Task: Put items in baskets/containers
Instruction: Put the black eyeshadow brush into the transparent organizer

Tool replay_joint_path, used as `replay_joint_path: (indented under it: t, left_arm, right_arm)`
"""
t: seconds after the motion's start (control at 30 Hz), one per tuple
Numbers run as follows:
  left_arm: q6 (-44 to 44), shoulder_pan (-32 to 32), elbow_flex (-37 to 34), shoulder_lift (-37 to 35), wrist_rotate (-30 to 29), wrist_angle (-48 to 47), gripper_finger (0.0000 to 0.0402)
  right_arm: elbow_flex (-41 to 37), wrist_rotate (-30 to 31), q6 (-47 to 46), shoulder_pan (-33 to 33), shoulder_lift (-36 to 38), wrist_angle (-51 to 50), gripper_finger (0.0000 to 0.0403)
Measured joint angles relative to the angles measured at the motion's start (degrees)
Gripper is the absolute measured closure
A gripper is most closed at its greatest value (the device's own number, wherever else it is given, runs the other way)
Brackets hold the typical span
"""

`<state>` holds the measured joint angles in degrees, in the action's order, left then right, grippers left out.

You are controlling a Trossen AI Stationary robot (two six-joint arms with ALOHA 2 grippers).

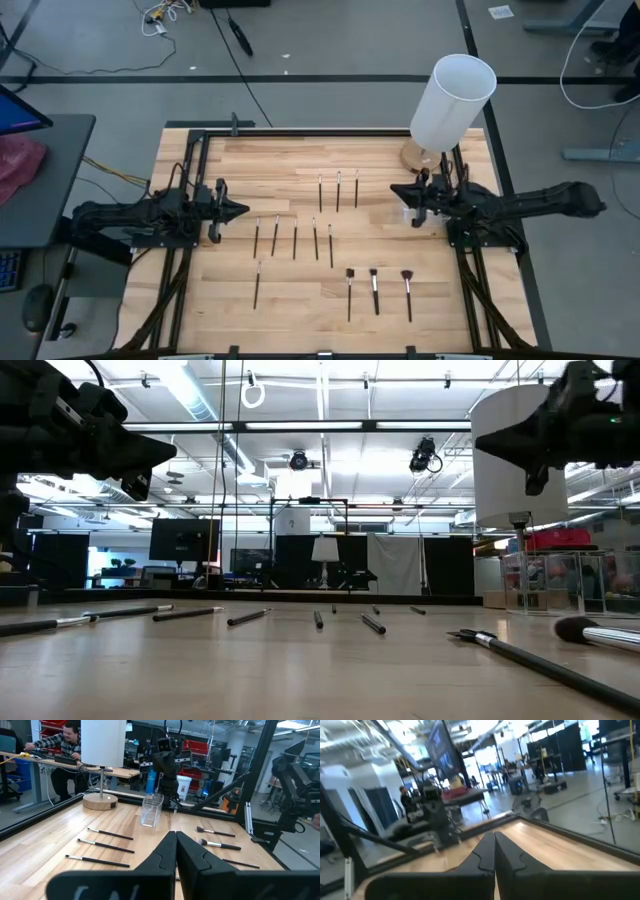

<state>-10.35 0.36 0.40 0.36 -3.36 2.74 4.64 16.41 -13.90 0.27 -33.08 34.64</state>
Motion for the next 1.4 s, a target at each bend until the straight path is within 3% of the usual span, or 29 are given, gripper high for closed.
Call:
replay_joint_path:
  t: [0.37, 0.6, 0.73, 0.97, 1.23, 1.4]
  left_arm:
    - [0.01, 0.0, 0.0, 0.0, 0.02, 0.0, 0.0394]
    - [0.0, 0.0, 0.0, 0.0, 0.01, 0.0, 0.0394]
    - [0.01, 0.0, 0.0, 0.0, 0.01, 0.0, 0.0394]
    - [0.0, 0.0, 0.0, 0.0, 0.0, 0.01, 0.0394]
    - [0.02, 0.0, 0.0, 0.0, 0.02, 0.02, 0.0394]
    - [0.0, 0.0, 0.0, 0.0, 0.0, 0.02, 0.0394]
  right_arm:
    - [15.08, 0.01, 12.48, -0.02, -15.3, -3.94, 0.0403]
    - [20.82, -6.34, 19.39, -0.85, -23.25, 2.22, 0.0371]
    - [24.94, -2.6, 17.84, -1.39, -28.49, 1.26, 0.0339]
    - [34.9, 7.52, 19.88, -1.36, -37.98, -11.74, 0.0272]
    - [47.85, 15.7, 8.53, -1.38, -50.24, -28.74, 0.0204]
    - [52.58, 20.93, -2.73, -1.48, -57.9, -31.4, 0.0168]
